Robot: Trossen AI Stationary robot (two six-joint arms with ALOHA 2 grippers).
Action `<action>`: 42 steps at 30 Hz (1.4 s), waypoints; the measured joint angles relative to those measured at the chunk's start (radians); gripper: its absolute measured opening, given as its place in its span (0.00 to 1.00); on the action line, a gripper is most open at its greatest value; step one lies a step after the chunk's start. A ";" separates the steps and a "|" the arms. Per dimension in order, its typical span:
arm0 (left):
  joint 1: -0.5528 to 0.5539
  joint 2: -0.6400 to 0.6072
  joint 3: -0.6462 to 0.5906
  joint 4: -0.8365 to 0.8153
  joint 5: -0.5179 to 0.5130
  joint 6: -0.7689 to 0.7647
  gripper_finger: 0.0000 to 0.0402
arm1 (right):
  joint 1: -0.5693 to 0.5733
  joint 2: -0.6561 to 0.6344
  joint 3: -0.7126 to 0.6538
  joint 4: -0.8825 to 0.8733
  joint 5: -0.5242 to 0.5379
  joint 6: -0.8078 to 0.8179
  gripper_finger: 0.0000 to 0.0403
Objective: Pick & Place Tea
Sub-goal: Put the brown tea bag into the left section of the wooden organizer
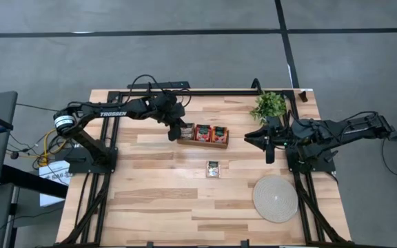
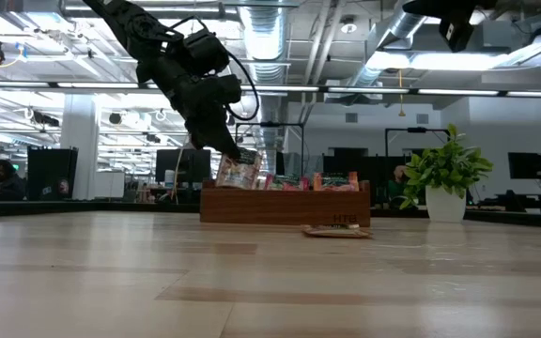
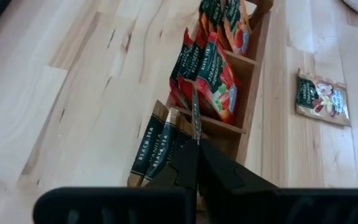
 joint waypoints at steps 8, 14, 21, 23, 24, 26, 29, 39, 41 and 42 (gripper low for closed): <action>0.000 0.000 0.000 0.000 -0.009 -0.047 0.00 | 0.000 0.000 0.000 0.001 0.000 0.000 0.18; 0.000 0.008 0.000 0.001 -0.020 -0.048 0.01 | 0.001 0.000 0.000 0.002 -0.001 0.019 0.18; 0.000 0.063 0.000 0.007 -0.025 -0.048 0.10 | 0.003 0.000 0.000 0.001 -0.003 0.026 0.18; 0.000 0.075 0.000 0.007 -0.025 -0.048 0.14 | 0.003 0.000 0.000 0.002 -0.004 0.026 0.18; 0.000 0.077 0.000 0.006 -0.027 -0.048 0.16 | 0.003 0.000 0.000 0.002 -0.003 0.026 0.18; 0.000 0.077 0.000 0.008 -0.027 -0.048 0.20 | 0.003 0.000 0.000 0.002 -0.004 0.026 0.18; 0.000 0.077 0.000 0.006 -0.027 -0.048 0.24 | 0.003 0.000 0.000 0.001 -0.004 0.026 0.18; 0.000 0.022 0.000 -0.005 -0.102 -0.052 0.32 | 0.003 0.000 0.000 0.001 -0.004 0.026 0.18; 0.000 -0.016 0.000 -0.026 -0.129 -0.051 0.32 | 0.003 0.000 0.000 0.001 -0.004 0.026 0.18; 0.000 -0.039 0.000 -0.039 -0.135 -0.051 0.32 | 0.003 0.000 0.000 0.001 -0.004 0.026 0.18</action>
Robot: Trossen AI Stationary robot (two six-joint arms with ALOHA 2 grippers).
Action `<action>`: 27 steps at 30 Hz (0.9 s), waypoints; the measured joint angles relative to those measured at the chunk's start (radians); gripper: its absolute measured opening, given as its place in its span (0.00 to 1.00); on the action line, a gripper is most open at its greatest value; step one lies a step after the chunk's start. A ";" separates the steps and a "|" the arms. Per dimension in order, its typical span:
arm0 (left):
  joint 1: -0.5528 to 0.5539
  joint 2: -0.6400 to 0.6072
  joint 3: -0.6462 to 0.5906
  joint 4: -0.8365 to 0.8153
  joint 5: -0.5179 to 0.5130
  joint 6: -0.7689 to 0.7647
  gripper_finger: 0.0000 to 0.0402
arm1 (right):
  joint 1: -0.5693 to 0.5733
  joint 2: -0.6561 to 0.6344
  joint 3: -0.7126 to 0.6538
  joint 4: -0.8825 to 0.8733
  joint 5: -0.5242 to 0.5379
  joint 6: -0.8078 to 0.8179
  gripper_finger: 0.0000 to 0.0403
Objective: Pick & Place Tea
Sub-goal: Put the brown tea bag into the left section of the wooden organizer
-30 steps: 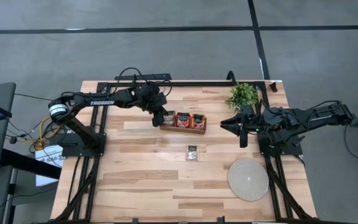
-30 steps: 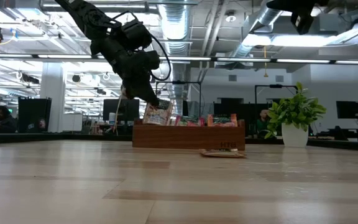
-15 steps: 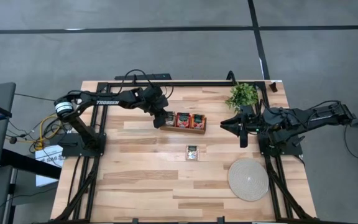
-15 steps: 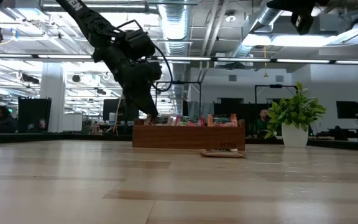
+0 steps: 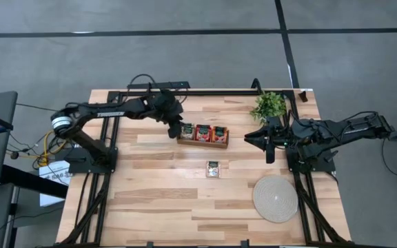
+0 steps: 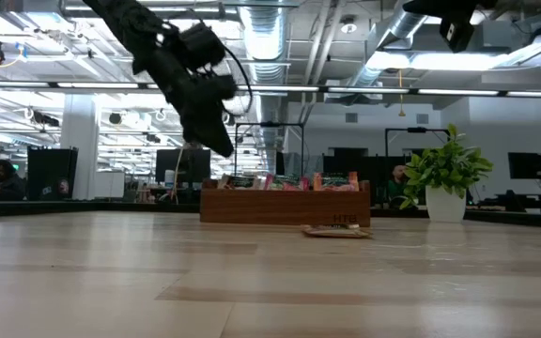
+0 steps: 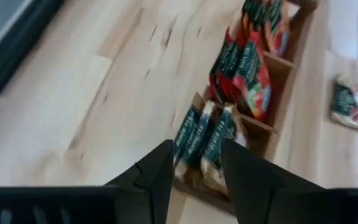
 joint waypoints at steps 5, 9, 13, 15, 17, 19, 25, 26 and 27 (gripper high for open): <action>-0.011 -0.131 0.001 -0.094 0.006 -0.030 0.32 | -0.003 0.002 0.000 -0.002 0.001 0.000 0.18; -0.042 -0.237 0.001 -0.148 0.011 -0.160 0.32 | -0.004 0.034 0.001 0.023 0.000 0.016 0.18; -0.079 -0.332 0.001 -0.200 0.010 -0.231 0.32 | 0.007 0.145 0.025 0.039 -0.063 0.022 0.18; -0.102 -0.367 0.001 -0.213 0.010 -0.251 0.32 | 0.014 0.228 0.050 0.021 -0.112 -0.001 0.18; -0.118 -0.397 0.001 -0.244 0.009 -0.278 0.32 | 0.021 0.316 0.078 -0.014 -0.144 -0.015 0.18; -0.133 -0.414 0.001 -0.254 0.005 -0.307 0.32 | 0.018 0.399 0.110 -0.061 -0.157 -0.016 0.18; -0.174 -0.422 0.001 -0.346 -0.021 -0.361 0.32 | 0.011 0.600 0.174 -0.157 -0.201 -0.018 0.18; -0.182 -0.421 0.001 -0.357 -0.028 -0.362 0.32 | 0.011 0.626 0.185 -0.163 -0.210 -0.018 0.18; -0.191 -0.418 0.001 -0.361 -0.036 -0.363 0.32 | 0.011 0.650 0.195 -0.172 -0.216 -0.018 0.18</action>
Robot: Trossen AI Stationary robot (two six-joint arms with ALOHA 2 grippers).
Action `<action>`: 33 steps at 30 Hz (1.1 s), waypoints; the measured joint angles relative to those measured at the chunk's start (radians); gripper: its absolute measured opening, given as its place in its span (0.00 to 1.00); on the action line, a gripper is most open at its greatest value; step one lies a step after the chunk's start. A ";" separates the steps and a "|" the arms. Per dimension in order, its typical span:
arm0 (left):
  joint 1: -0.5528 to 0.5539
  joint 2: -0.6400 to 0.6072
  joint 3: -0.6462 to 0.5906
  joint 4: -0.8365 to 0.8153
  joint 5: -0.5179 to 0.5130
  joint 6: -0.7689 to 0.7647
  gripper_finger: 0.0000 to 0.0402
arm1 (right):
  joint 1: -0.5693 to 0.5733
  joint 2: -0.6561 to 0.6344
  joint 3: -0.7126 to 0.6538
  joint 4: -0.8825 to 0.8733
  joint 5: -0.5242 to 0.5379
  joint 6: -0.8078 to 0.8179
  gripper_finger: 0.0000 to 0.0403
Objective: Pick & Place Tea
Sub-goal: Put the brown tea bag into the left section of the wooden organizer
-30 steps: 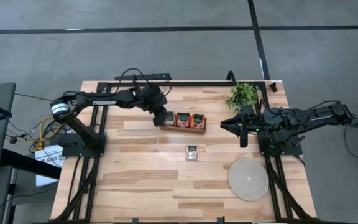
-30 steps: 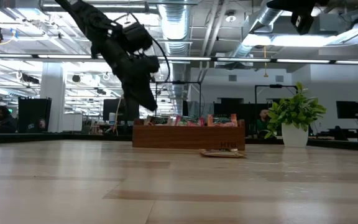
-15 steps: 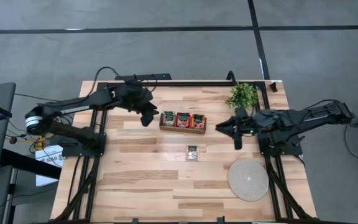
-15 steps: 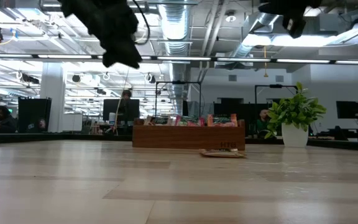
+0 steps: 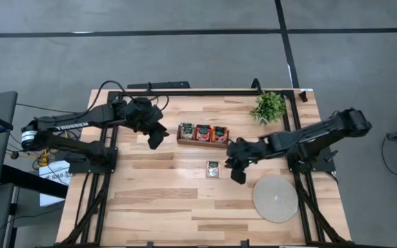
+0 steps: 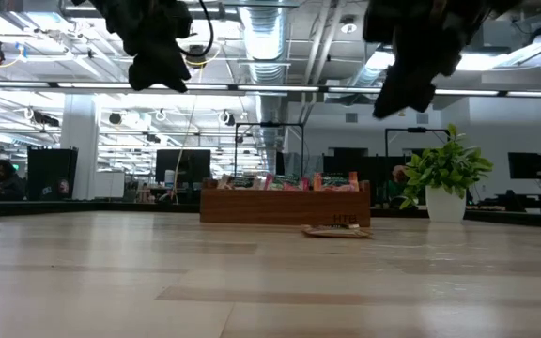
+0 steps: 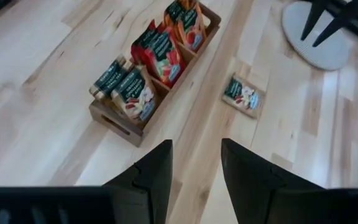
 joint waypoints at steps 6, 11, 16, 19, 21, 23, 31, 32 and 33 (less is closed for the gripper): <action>-0.031 0.005 0.000 -0.008 -0.047 -0.001 0.32 | -0.003 0.141 0.078 -0.047 -0.004 0.000 0.18; -0.038 0.005 0.000 -0.015 -0.093 0.001 0.32 | -0.023 0.249 0.138 -0.101 -0.003 0.000 0.18; -0.038 0.005 0.000 -0.017 -0.104 0.024 0.32 | -0.061 0.334 0.182 -0.137 -0.002 0.000 0.18; -0.038 0.005 0.000 -0.023 -0.119 0.029 0.32 | -0.088 0.365 0.196 -0.143 -0.020 0.000 0.18; -0.038 0.005 0.000 -0.032 -0.121 0.044 0.32 | -0.101 0.383 0.208 -0.145 -0.035 -0.001 0.18; -0.037 0.005 0.000 -0.038 -0.122 0.051 0.32 | -0.111 0.388 0.213 -0.145 -0.053 -0.008 0.19; -0.037 0.005 0.000 -0.050 -0.146 0.081 0.32 | -0.125 0.386 0.218 -0.152 -0.068 0.006 0.32; -0.037 0.005 0.000 -0.050 -0.148 0.084 0.32 | -0.125 0.386 0.218 -0.154 -0.068 0.021 0.33; -0.037 0.005 0.000 -0.050 -0.152 0.085 0.32 | -0.124 0.386 0.218 -0.155 -0.068 0.031 0.34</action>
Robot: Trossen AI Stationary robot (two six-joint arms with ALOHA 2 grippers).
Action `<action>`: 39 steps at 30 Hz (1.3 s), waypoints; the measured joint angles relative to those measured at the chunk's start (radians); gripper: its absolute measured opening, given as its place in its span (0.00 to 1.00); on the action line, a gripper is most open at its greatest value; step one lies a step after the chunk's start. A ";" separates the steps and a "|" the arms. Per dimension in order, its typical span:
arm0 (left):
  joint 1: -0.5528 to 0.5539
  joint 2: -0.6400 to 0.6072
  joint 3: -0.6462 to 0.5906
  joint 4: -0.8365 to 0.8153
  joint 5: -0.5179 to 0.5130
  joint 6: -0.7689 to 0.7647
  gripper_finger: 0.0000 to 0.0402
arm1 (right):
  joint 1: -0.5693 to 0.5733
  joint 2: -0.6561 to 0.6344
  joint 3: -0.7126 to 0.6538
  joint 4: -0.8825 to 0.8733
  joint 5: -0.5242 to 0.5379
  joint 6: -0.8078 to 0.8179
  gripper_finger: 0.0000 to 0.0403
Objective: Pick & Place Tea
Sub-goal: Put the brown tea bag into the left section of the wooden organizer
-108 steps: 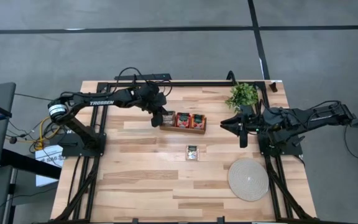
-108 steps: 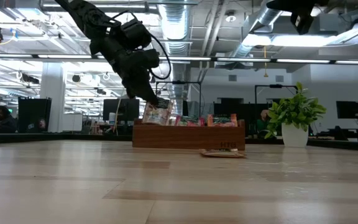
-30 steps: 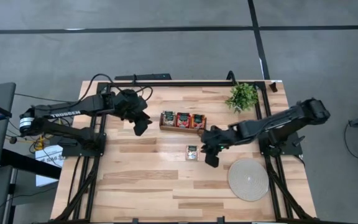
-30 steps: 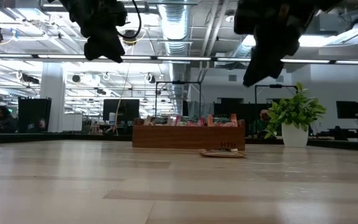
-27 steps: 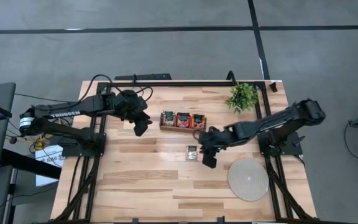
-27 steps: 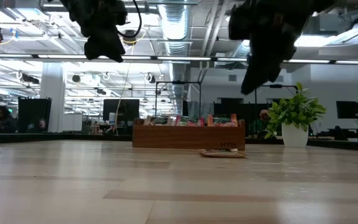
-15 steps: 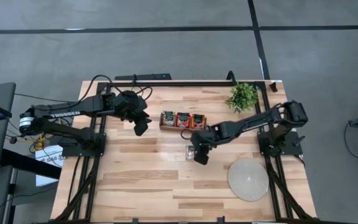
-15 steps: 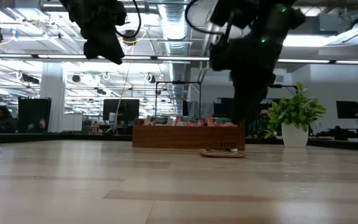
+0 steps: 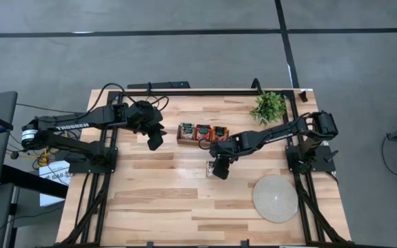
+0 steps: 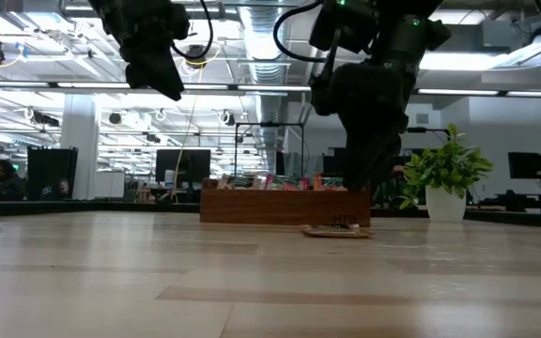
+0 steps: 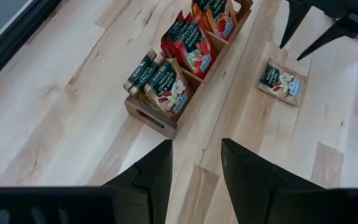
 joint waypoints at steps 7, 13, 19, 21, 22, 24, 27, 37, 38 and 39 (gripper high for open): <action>0.000 0.000 0.000 0.000 -0.010 0.004 0.32 | 0.000 0.000 0.000 -0.004 0.000 0.082 0.35; 0.000 0.000 0.000 0.000 -0.010 0.004 0.32 | 0.000 0.017 -0.004 0.001 0.011 0.152 0.35; 0.000 0.000 0.000 0.000 -0.010 0.003 0.32 | 0.001 0.072 0.001 0.031 -0.003 0.181 0.38; 0.000 0.000 0.000 0.000 -0.010 0.004 0.32 | 0.000 0.079 -0.002 0.019 -0.001 0.197 0.39; 0.000 0.000 0.000 0.000 -0.010 0.004 0.32 | -0.003 0.080 -0.006 0.019 -0.001 0.199 0.39; 0.000 0.000 0.000 0.000 -0.010 0.004 0.32 | -0.007 0.097 0.001 0.062 -0.002 0.207 0.38; 0.000 0.000 0.000 0.002 -0.010 0.004 0.32 | -0.012 0.102 -0.004 0.049 -0.003 0.207 0.37; 0.000 0.000 0.000 0.000 -0.009 0.004 0.32 | -0.005 0.168 0.004 0.064 -0.018 0.231 0.30; 0.000 0.000 0.000 0.000 -0.009 0.004 0.32 | -0.005 0.169 0.004 0.061 -0.024 0.231 0.29; 0.000 0.000 0.000 0.000 -0.009 0.004 0.32 | -0.005 0.169 0.004 0.059 -0.027 0.231 0.28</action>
